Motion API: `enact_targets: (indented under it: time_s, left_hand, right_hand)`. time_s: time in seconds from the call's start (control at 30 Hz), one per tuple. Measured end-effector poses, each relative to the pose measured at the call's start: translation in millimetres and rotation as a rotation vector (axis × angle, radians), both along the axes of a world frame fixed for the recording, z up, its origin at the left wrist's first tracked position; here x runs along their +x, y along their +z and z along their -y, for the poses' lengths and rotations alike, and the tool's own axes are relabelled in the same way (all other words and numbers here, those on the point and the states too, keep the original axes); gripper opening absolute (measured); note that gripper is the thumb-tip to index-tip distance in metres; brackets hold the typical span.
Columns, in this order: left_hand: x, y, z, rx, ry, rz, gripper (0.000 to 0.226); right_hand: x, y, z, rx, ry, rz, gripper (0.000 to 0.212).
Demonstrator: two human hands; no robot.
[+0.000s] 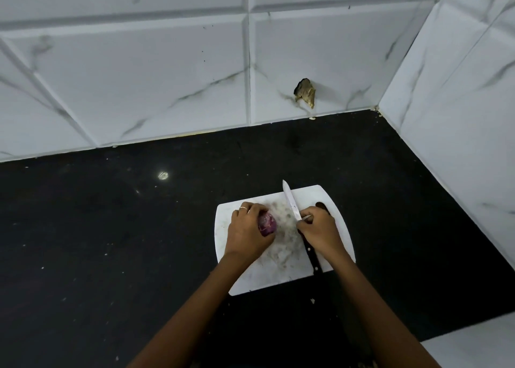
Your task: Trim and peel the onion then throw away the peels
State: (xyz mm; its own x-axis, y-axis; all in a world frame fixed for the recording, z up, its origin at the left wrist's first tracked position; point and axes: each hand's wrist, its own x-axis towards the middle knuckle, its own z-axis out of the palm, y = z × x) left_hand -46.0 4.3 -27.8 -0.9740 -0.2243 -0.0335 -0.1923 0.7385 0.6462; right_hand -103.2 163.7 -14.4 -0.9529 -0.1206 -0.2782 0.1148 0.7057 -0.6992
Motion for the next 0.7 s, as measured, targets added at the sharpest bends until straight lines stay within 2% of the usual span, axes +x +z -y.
enact_targets:
  time_s: [0.27, 0.43, 0.7]
  left_hand:
    - [46.8, -8.6, 1.4, 0.077, 0.025, -0.059, 0.060]
    - [54.2, -11.4, -8.1, 0.182, 0.072, -0.113, 0.063]
    - [63.5, -16.1, -7.4, 0.141, 0.092, -0.133, 0.062]
  right_hand:
    - [26.5, -5.6, 8.8, -0.018, 0.126, -0.030, 0.017]
    - [34.9, -6.0, 13.2, -0.074, 0.095, -0.100, 0.017]
    - [34.7, -15.4, 12.3, -0.023, 0.077, -0.169, 0.012]
